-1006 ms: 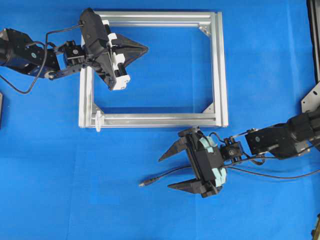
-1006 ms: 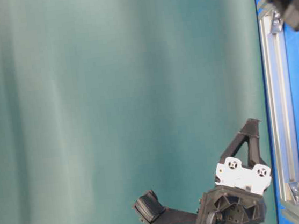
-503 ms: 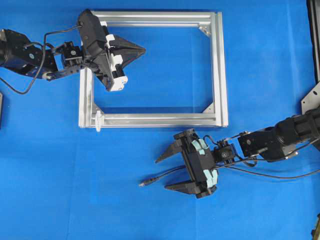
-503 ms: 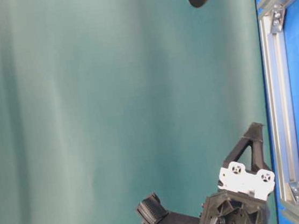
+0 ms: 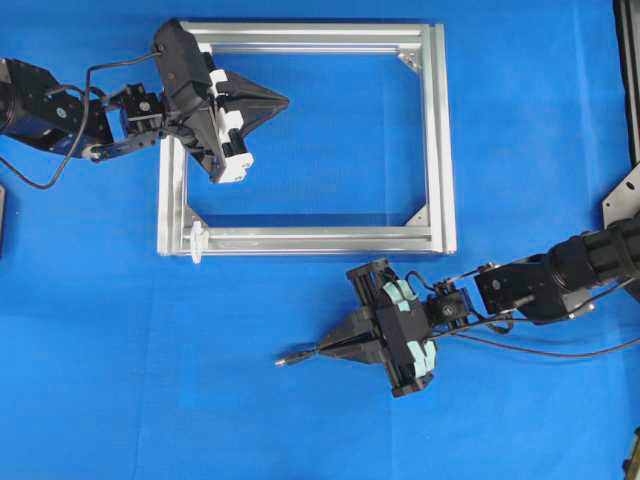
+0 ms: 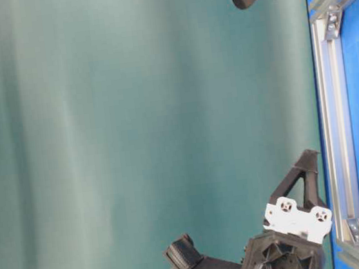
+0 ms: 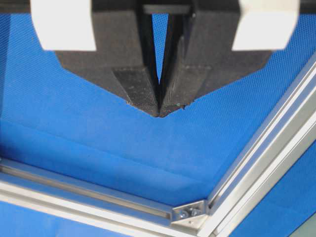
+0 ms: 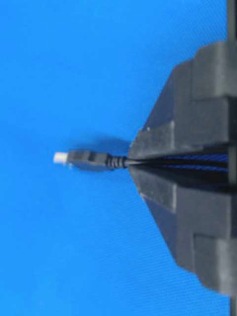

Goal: Insert the wire through the string loop located on the left side.
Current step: 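Close the right gripper on the cable just behind the USB plug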

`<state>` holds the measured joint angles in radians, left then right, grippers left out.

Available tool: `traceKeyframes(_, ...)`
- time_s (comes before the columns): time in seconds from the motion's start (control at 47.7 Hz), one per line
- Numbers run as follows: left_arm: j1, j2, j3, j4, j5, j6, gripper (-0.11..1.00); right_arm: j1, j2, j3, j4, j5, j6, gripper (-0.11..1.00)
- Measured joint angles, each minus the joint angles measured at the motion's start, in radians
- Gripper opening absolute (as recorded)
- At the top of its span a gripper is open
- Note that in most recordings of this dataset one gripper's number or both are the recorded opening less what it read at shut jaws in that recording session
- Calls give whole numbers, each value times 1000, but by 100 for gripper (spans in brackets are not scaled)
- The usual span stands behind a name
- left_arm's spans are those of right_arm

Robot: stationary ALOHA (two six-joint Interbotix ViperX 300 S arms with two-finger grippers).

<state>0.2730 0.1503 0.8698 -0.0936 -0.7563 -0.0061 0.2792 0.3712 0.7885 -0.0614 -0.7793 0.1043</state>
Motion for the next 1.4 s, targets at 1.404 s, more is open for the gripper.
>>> traceKeyframes(1.404, 0, 0, 0, 0, 9, -2, 0, -2, -258, 8, -11, 232, 6, 0)
